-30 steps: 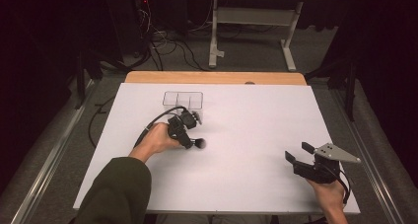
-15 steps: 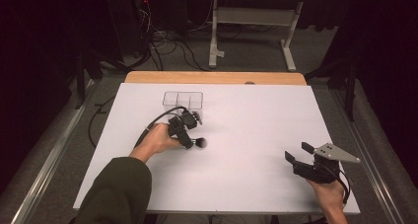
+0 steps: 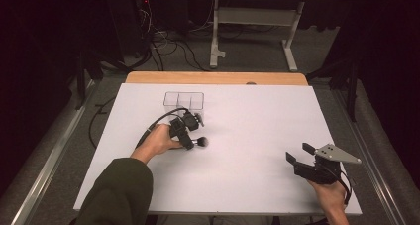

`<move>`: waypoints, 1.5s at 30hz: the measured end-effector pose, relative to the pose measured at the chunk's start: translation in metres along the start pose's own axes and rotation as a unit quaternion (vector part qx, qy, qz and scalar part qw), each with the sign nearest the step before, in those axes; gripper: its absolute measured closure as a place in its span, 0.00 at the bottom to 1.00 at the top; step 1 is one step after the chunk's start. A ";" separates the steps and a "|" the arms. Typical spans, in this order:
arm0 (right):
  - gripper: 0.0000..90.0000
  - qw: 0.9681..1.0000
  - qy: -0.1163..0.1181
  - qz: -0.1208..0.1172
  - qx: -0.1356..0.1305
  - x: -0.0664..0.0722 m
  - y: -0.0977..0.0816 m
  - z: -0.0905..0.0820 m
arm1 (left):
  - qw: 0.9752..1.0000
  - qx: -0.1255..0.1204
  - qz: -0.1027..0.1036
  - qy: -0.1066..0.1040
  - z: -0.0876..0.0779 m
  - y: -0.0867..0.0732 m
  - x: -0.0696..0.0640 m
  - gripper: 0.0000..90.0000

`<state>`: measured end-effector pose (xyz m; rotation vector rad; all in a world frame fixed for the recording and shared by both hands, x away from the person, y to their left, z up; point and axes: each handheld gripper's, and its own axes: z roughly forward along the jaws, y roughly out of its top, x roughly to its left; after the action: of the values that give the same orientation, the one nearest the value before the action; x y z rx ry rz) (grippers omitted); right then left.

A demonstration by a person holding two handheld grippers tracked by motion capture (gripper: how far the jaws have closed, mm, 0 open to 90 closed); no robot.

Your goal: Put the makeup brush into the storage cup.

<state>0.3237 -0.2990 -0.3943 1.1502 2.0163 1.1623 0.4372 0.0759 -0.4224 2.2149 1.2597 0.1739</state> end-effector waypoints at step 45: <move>0.35 1.000 -0.002 -0.004 0.001 0.001 0.000 0.000 | 1.000 -0.006 -0.002 0.025 0.000 -0.001 -0.008 0.78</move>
<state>0.3231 -0.2985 -0.3940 1.1433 2.0182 1.1516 0.4324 0.0697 -0.4217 2.2095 1.2868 0.2366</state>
